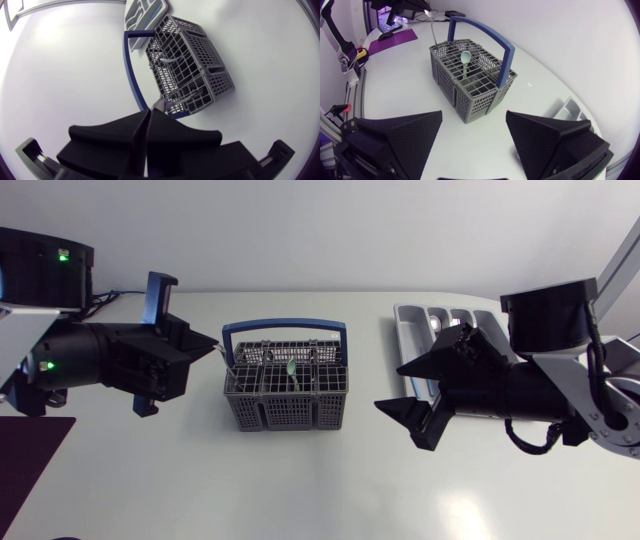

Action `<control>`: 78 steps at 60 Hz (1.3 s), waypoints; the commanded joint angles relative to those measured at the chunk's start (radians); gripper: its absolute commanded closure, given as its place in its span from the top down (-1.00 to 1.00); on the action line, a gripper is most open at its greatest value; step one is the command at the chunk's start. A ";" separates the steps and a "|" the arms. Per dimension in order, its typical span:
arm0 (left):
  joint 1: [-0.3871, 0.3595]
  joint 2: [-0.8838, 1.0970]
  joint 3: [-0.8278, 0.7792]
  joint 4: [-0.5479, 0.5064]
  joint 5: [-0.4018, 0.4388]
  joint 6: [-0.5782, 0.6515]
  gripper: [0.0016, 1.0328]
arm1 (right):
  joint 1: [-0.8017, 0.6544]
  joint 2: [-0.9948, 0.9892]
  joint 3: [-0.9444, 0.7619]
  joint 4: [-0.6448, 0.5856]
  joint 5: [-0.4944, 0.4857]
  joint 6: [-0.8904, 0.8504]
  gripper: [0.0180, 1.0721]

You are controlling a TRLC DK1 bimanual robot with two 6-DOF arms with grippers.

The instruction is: Unload the cutlery basket into the drawer organizer.

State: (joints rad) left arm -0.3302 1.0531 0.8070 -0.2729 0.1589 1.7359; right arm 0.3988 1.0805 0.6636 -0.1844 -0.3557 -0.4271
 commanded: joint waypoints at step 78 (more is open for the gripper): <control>-0.360 0.469 0.566 -0.287 0.021 -1.489 -0.94 | 0.387 -0.205 -0.237 0.381 0.551 -0.137 0.43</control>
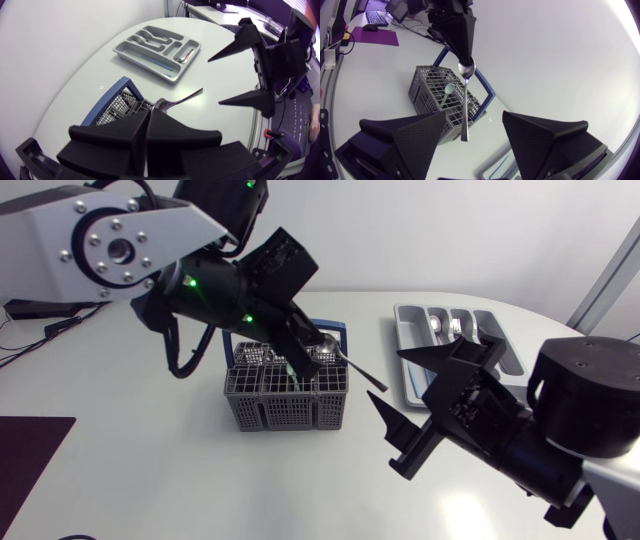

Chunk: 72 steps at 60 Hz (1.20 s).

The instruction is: Unload the cutlery basket into the drawer organizer.

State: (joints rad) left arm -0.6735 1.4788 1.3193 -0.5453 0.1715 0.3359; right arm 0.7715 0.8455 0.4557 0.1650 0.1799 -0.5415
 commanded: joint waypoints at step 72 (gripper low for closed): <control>-0.089 0.120 0.113 -0.058 0.000 -0.196 -0.94 | 0.006 0.247 0.009 0.222 0.096 -0.117 -0.89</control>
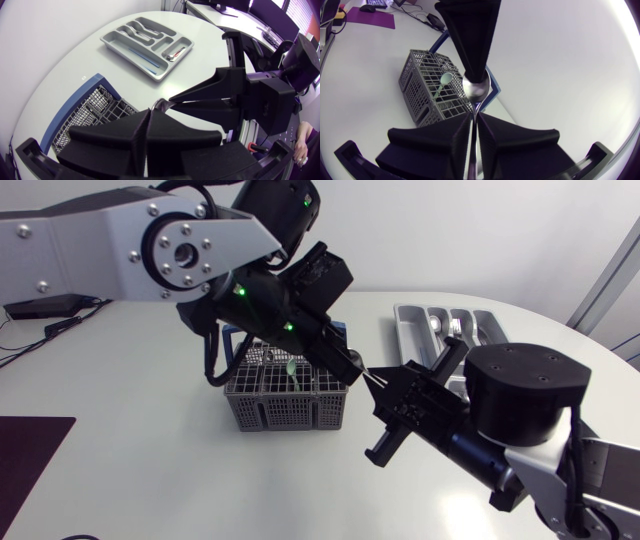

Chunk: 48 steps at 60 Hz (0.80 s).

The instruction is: Unload the cutlery basket into the drawer organizer.

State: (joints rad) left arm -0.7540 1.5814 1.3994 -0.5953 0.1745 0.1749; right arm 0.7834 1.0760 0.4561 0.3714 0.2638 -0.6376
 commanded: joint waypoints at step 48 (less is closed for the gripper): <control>0.196 -0.038 0.116 -0.044 -0.058 -0.020 0.88 | -0.449 -0.139 0.023 -0.318 -0.549 -0.039 -0.89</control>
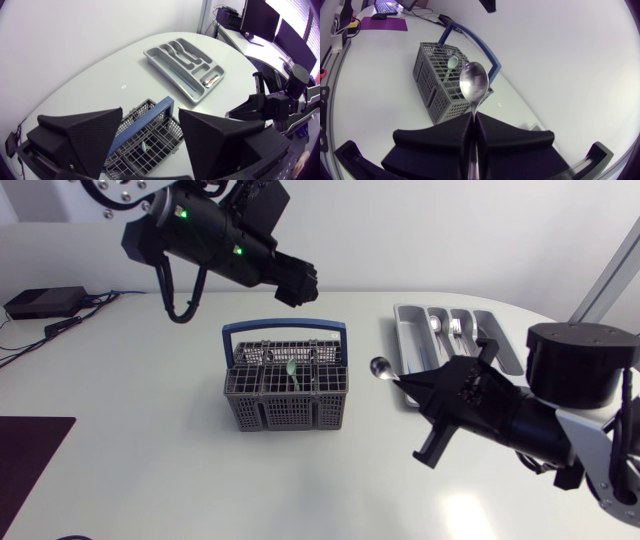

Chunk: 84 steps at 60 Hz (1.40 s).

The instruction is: Unload the cutlery basket into the drawer organizer.

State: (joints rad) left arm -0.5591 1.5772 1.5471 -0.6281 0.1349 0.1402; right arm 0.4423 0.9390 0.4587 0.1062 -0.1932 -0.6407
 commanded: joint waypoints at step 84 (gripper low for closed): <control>-0.127 -0.005 -0.328 0.047 -0.276 -0.053 0.82 | -0.841 0.985 0.741 -0.704 -0.388 -1.057 -0.89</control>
State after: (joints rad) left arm -0.6758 1.5410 1.2419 -0.5896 -0.1287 0.1226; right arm -0.3946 1.8790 1.1732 -0.5804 -0.5926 -1.6344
